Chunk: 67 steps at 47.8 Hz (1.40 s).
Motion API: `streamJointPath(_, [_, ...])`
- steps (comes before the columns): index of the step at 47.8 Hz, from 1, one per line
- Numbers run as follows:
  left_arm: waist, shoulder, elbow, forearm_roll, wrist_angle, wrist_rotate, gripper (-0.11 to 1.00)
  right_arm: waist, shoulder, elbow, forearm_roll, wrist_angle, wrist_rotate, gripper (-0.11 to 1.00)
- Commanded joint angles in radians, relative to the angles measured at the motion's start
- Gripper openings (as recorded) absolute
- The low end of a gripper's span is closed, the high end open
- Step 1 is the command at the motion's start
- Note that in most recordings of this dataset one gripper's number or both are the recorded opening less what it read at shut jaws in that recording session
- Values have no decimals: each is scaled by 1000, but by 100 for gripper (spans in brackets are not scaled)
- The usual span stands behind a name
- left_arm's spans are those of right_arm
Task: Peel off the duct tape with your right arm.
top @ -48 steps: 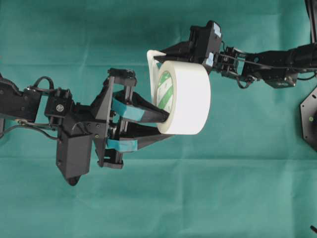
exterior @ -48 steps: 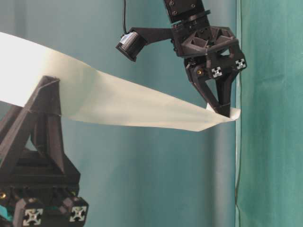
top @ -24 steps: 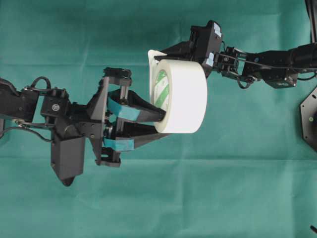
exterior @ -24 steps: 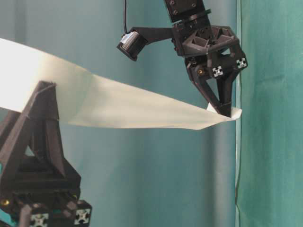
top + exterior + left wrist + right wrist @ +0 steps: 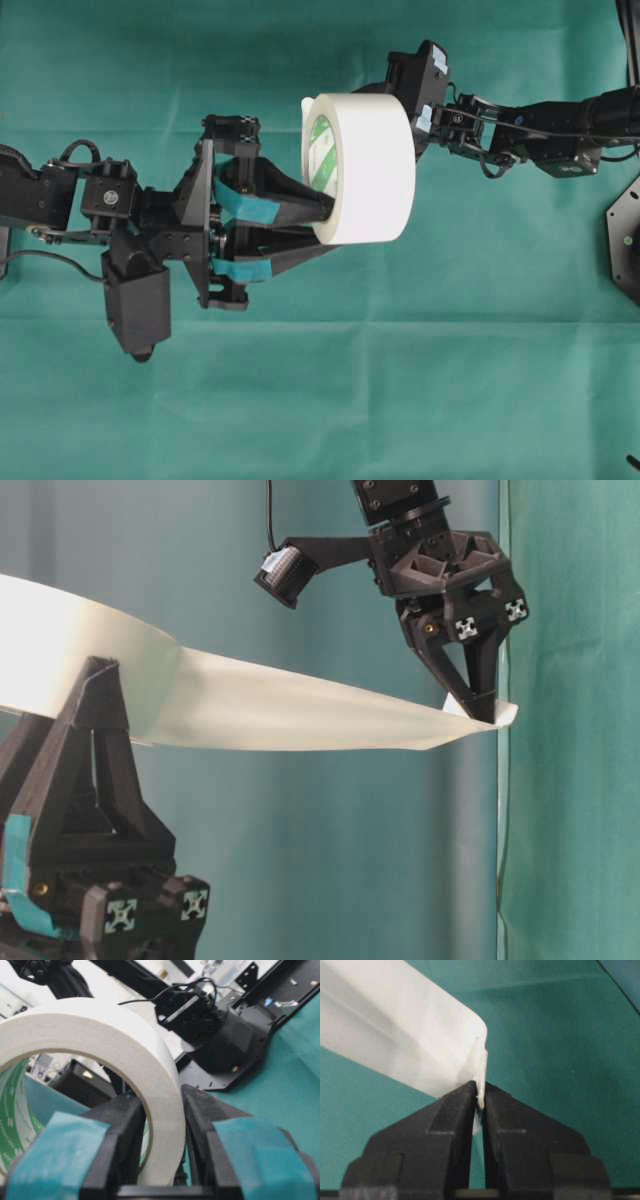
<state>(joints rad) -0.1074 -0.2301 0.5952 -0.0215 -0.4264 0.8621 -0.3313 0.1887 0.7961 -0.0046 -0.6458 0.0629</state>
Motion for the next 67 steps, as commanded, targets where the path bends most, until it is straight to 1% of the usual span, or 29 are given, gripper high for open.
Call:
streamJointPath(1, [-5, -61, -20, 5, -34, 9, 20, -32, -8, -5, 5, 9, -2, -9])
streamJointPath(21, [-2, -107, -5, 5, -54, 9, 20, -32, 25, -6, 5, 9, 3, -9])
streamJointPath(36, [-18, -133, 43, 5, -141, 2, 20, -32, 25, -21, 5, 9, 9, -9])
streamJointPath(47, [-25, -140, 71, 3, -150, -15, 20, -32, 12, -18, 5, 9, 11, -9])
streamJointPath(53, [-43, -132, 74, 3, -126, -57, 20, -32, -3, -12, 5, 17, 9, -9])
streamJointPath(61, [-63, -137, 78, 3, -17, -118, 20, -32, -23, -5, 5, 58, 8, -8])
streamJointPath(67, [-71, -135, 86, 3, 23, -150, 20, -32, -31, -6, 3, 84, 8, -9])
